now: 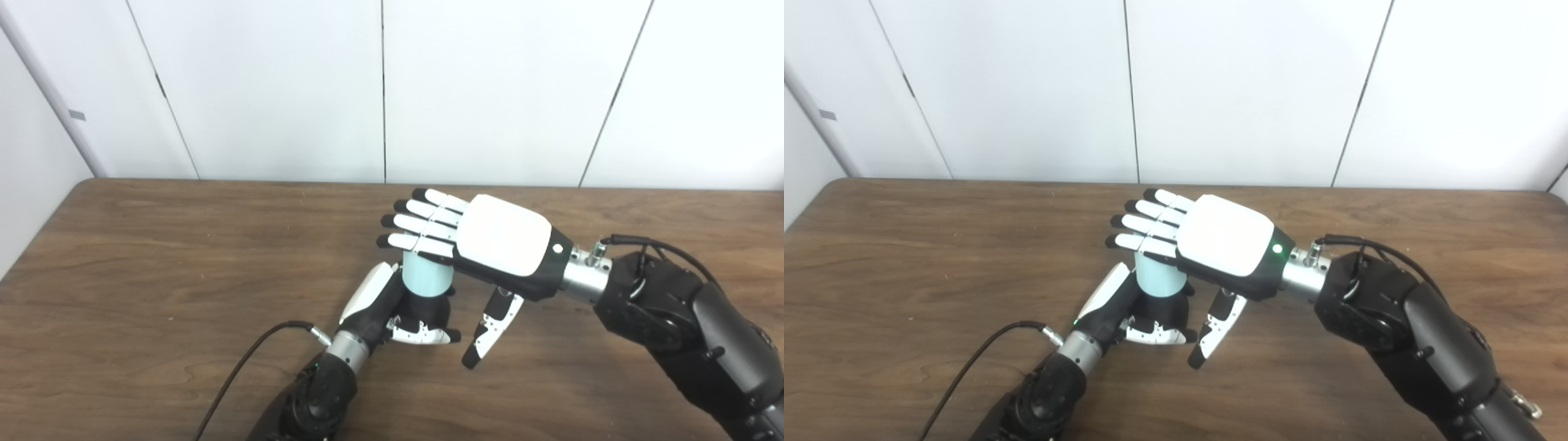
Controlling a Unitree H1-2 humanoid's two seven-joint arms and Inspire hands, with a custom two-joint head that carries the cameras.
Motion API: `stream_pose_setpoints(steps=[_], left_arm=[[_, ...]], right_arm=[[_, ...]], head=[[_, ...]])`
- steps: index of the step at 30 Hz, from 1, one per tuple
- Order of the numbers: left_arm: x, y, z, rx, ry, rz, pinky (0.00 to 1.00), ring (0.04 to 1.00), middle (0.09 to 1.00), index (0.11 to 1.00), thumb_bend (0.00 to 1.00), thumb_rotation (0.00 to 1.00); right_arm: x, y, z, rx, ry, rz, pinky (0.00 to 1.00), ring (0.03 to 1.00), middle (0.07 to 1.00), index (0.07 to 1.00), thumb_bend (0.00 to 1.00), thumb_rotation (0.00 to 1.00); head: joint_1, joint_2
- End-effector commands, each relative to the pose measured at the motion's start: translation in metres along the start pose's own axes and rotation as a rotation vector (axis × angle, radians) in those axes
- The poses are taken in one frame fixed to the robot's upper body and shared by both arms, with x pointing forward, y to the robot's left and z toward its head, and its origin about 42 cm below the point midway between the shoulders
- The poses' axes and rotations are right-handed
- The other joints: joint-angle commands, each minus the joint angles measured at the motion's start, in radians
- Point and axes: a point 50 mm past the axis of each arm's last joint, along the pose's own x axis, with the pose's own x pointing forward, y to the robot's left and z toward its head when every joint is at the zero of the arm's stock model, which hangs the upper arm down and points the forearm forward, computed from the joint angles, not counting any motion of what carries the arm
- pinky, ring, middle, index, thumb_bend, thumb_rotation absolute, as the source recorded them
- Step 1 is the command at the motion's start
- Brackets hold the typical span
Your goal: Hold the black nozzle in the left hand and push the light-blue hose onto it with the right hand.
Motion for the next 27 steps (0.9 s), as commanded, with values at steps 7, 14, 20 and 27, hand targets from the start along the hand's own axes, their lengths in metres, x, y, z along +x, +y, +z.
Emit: stream_pose_setpoints(steps=[7,14,20,27], left_arm=[[-0.011,-0.025,-0.019,-0.039,0.120,-0.142,1.00,0.935,0.782,0.485,0.52,0.08],[-0.010,-0.025,-0.020,-0.053,0.120,-0.137,1.00,0.930,0.780,0.485,0.52,0.08],[-0.009,-0.025,-0.018,-0.058,0.123,-0.133,1.00,0.931,0.780,0.484,0.52,0.08],[-0.010,-0.022,-0.016,-0.046,0.124,-0.132,1.00,0.927,0.780,0.484,0.52,0.08]], right_arm=[[-0.004,0.015,-0.010,0.133,0.004,0.003,1.00,1.000,0.999,0.979,0.87,0.55],[-0.006,0.032,-0.004,0.218,-0.001,0.068,0.99,1.000,1.000,0.995,0.87,0.54],[-0.010,0.035,-0.003,0.247,-0.014,0.092,0.97,1.000,1.000,0.993,0.89,0.51],[-0.013,0.044,0.004,0.265,-0.021,0.115,0.96,0.993,0.993,0.983,0.91,0.49]], head=[[0.006,0.007],[0.005,0.008],[0.008,0.013],[0.009,0.022]])
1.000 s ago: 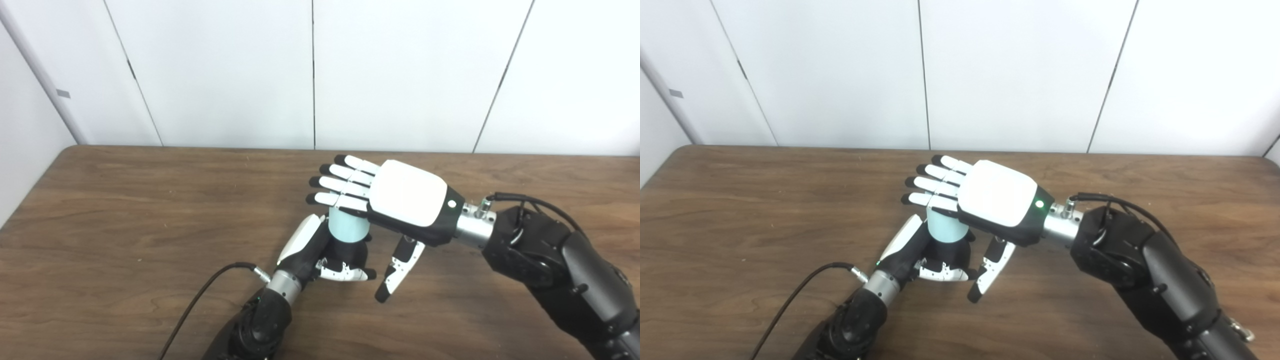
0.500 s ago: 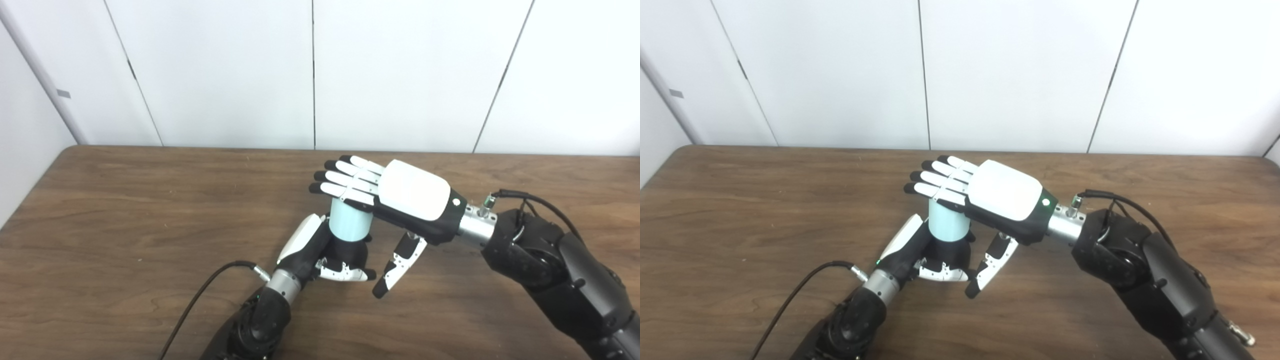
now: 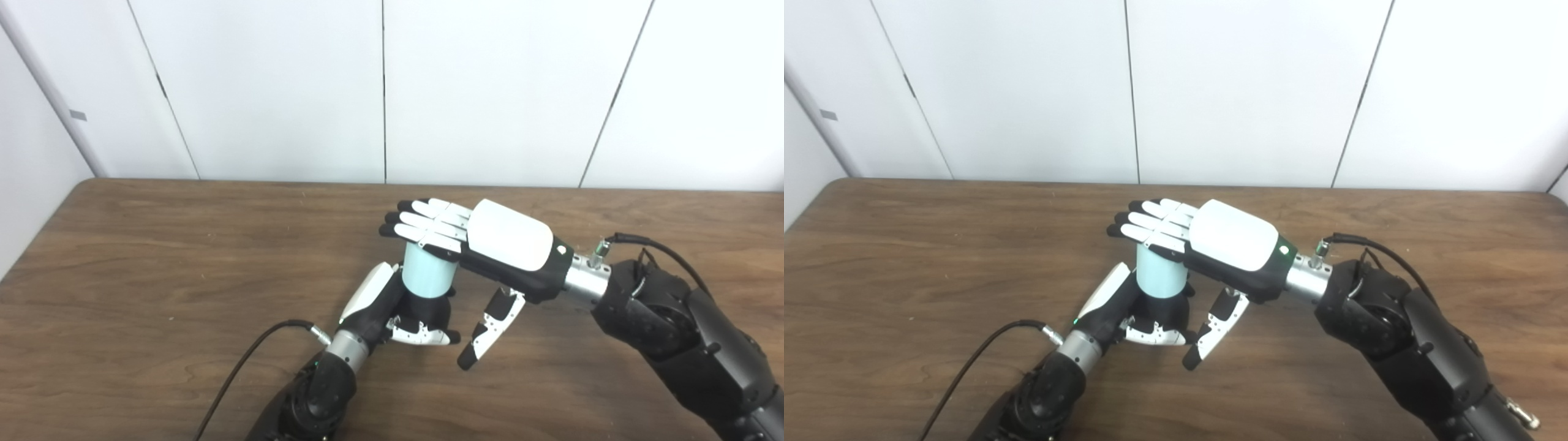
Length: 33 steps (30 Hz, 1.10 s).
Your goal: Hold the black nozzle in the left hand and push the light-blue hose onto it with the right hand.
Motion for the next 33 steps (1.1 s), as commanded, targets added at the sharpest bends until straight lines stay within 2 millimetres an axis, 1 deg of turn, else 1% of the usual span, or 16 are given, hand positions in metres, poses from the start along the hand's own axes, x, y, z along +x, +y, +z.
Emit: stream_pose_setpoints(steps=[1,8,14,18,24,29,33], left_arm=[[-0.010,-0.023,-0.017,-0.038,0.120,-0.125,1.00,0.926,0.779,0.484,0.52,0.08],[-0.010,-0.021,-0.016,-0.058,0.125,-0.131,1.00,0.911,0.771,0.486,0.52,0.08],[-0.010,-0.022,-0.017,-0.069,0.115,-0.131,1.00,0.922,0.824,0.488,0.52,0.08],[-0.010,-0.022,-0.018,-0.071,0.112,-0.128,1.00,0.959,0.837,0.485,0.52,0.08],[-0.011,-0.022,-0.016,-0.076,0.103,-0.126,1.00,0.961,0.825,0.485,0.52,0.08],[-0.010,-0.023,-0.017,-0.074,0.103,-0.125,1.00,0.952,0.806,0.486,0.52,0.08],[-0.010,-0.022,-0.016,-0.067,0.103,-0.127,1.00,0.959,0.808,0.484,0.52,0.08]], right_arm=[[-0.008,0.024,0.005,0.013,-0.008,0.138,0.96,0.993,0.993,0.983,0.91,0.49],[-0.008,0.031,0.010,0.011,-0.021,0.173,0.96,0.993,0.992,0.983,0.90,0.49],[-0.009,0.033,0.010,-0.005,-0.027,0.200,0.95,0.988,0.989,0.980,0.89,0.50],[-0.007,0.031,0.011,-0.024,-0.035,0.216,0.95,0.987,0.989,0.981,0.88,0.50],[-0.004,0.025,0.011,-0.048,-0.048,0.205,0.93,0.981,0.979,0.974,0.88,0.49],[-0.004,0.035,0.009,-0.048,-0.040,0.203,0.93,0.979,0.976,0.972,0.89,0.48],[-0.003,0.046,0.008,-0.038,-0.033,0.203,0.96,0.980,0.984,0.980,0.89,0.48]], head=[[0.001,0.001],[0.000,0.003],[0.000,0.003],[0.001,0.004],[0.003,0.003],[0.002,0.004],[0.002,0.004]])
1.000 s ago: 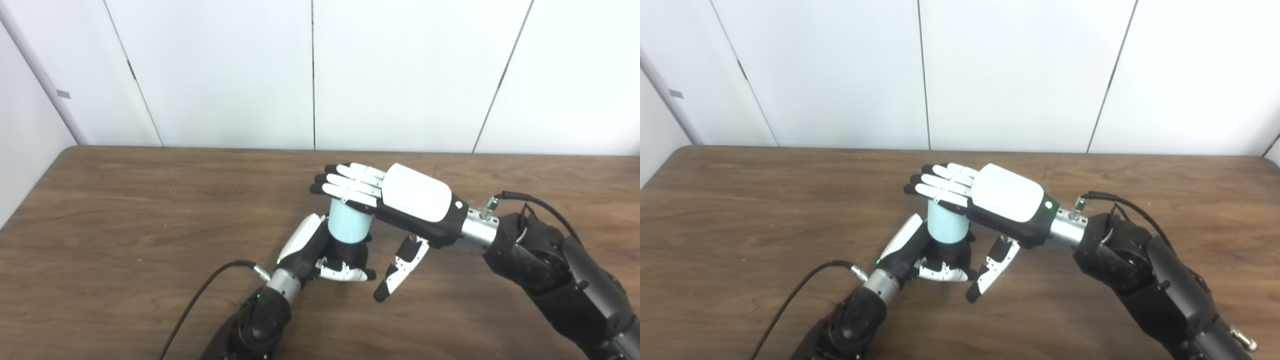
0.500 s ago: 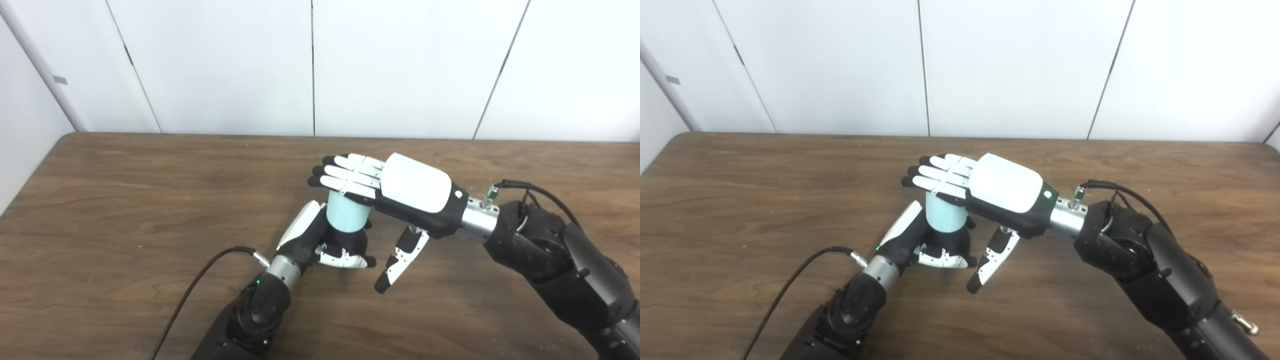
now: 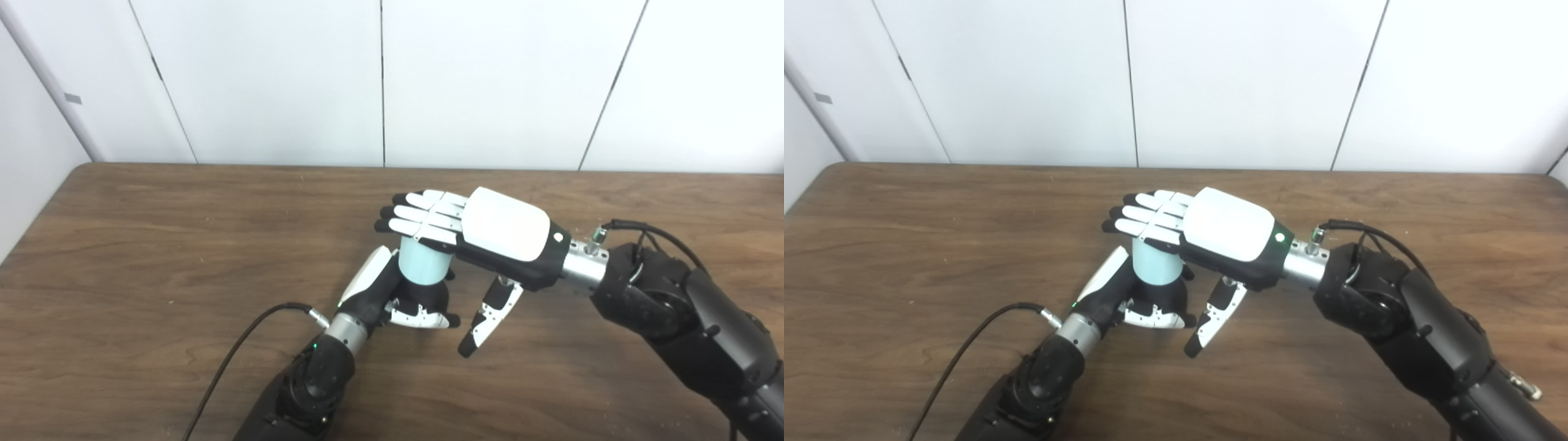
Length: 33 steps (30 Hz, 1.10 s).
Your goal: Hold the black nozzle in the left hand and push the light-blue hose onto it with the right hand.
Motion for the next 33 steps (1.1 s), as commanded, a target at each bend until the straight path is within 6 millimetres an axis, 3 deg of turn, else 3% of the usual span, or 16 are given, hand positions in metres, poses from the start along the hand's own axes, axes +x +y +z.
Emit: stream_pose_setpoints(steps=[1,10,18,24,26,33], left_arm=[[-0.008,-0.023,-0.017,-0.035,0.096,-0.117,1.00,0.964,0.811,0.484,0.52,0.08],[-0.009,-0.023,-0.015,-0.027,0.086,-0.118,1.00,1.000,0.903,0.494,0.52,0.08],[-0.009,-0.024,-0.017,-0.022,0.095,-0.126,1.00,0.953,0.818,0.486,0.52,0.08],[-0.010,-0.024,-0.019,-0.017,0.107,-0.133,1.00,0.908,0.787,0.484,0.52,0.08],[-0.008,-0.025,-0.020,-0.002,0.109,-0.137,1.00,0.915,0.784,0.485,0.52,0.08],[-0.008,-0.023,-0.019,0.033,0.112,-0.140,1.00,0.923,0.783,0.484,0.52,0.08]], right_arm=[[-0.005,0.036,0.008,0.025,-0.014,0.153,0.96,0.980,0.985,0.982,0.89,0.48],[-0.004,0.038,0.009,0.031,-0.012,0.172,0.96,0.986,0.997,0.998,0.89,0.48],[-0.005,0.020,0.008,0.005,-0.020,0.109,0.99,0.999,1.000,1.000,0.88,0.49],[-0.005,-0.023,0.011,-0.021,-0.001,-0.168,1.00,1.000,1.000,1.000,0.97,0.60],[0.001,-0.040,0.016,0.029,-0.005,-0.374,1.00,1.000,1.000,1.000,0.99,0.63],[-0.004,-0.062,0.010,0.046,0.040,-0.650,1.00,1.000,1.000,1.000,1.00,0.73]], head=[[0.000,0.001],[0.001,0.003],[0.003,-0.001],[-0.004,-0.002],[-0.003,-0.004],[-0.002,-0.006]])
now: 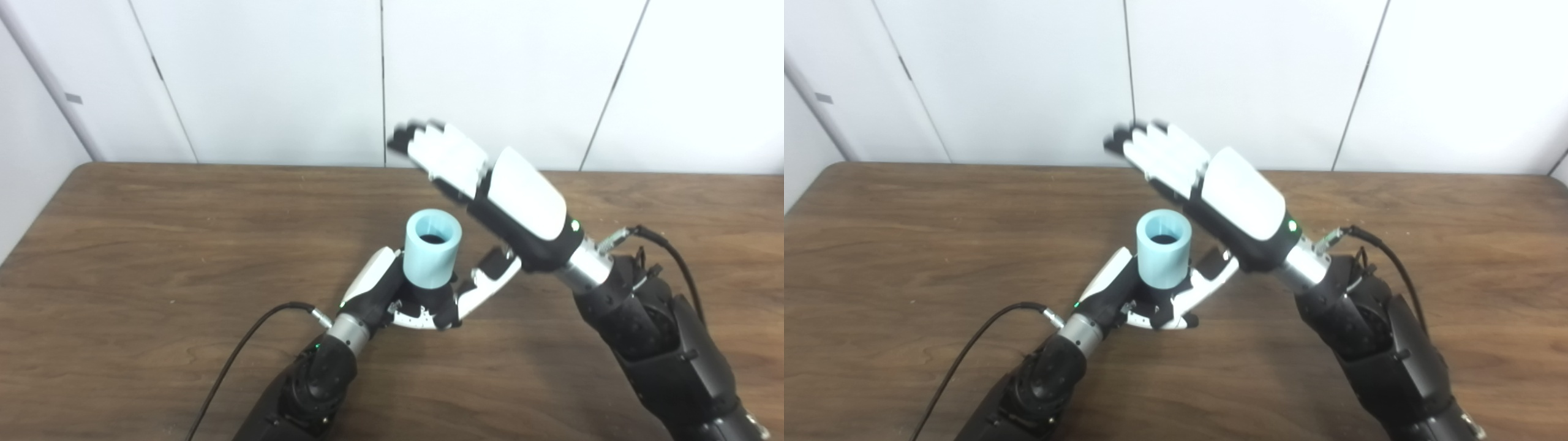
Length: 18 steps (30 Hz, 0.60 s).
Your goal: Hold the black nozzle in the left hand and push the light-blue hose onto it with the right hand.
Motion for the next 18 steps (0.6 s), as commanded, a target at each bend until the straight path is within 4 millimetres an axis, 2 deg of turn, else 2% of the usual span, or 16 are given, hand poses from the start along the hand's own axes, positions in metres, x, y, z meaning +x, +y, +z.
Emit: stream_pose_setpoints(steps=[1,5,10,11,14,16,17,18], left_arm=[[-0.009,-0.023,-0.020,-0.027,0.127,-0.126,1.00,0.923,0.783,0.484,0.52,0.08],[-0.008,-0.025,-0.021,-0.055,0.115,-0.120,1.00,0.921,0.786,0.484,0.52,0.08],[-0.009,-0.024,-0.024,-0.044,0.102,-0.118,1.00,0.927,0.784,0.485,0.52,0.08],[-0.009,-0.024,-0.025,-0.041,0.101,-0.121,1.00,0.927,0.783,0.485,0.52,0.08],[-0.011,-0.023,-0.026,-0.037,0.098,-0.125,1.00,0.927,0.783,0.485,0.52,0.08],[-0.012,-0.019,-0.025,-0.029,0.088,-0.116,1.00,0.923,0.799,0.492,0.52,0.09],[-0.013,-0.015,-0.024,-0.024,0.081,-0.107,1.00,0.918,0.840,0.699,0.72,0.21],[-0.015,-0.008,-0.024,-0.021,0.074,-0.091,1.00,0.922,0.882,0.826,0.81,0.27]], right_arm=[[0.003,-0.026,-0.003,-0.038,-0.021,-0.118,1.00,1.000,1.000,1.000,1.00,0.74],[-0.015,-0.031,-0.013,-0.043,0.081,-0.201,1.00,1.000,1.000,1.000,1.00,0.75],[-0.059,-0.023,-0.031,-0.043,0.276,-0.282,1.00,1.000,1.000,1.000,1.00,0.86],[-0.069,-0.021,-0.032,-0.022,0.322,-0.309,1.00,1.000,1.000,1.000,1.00,0.86],[-0.082,-0.015,-0.028,0.020,0.398,-0.349,1.00,1.000,1.000,1.000,1.00,0.86],[-0.094,-0.005,-0.025,0.067,0.466,-0.370,1.00,1.000,1.000,1.000,1.00,0.86],[-0.100,0.002,-0.023,0.095,0.500,-0.382,1.00,1.000,1.000,1.000,1.00,0.86],[-0.107,0.009,-0.022,0.127,0.535,-0.395,1.00,1.000,1.000,1.000,1.00,0.86]], head=[[0.001,-0.001],[0.005,-0.001],[0.003,-0.002],[0.002,-0.003],[0.002,-0.002],[0.004,-0.003],[0.005,-0.004],[0.006,-0.004]])
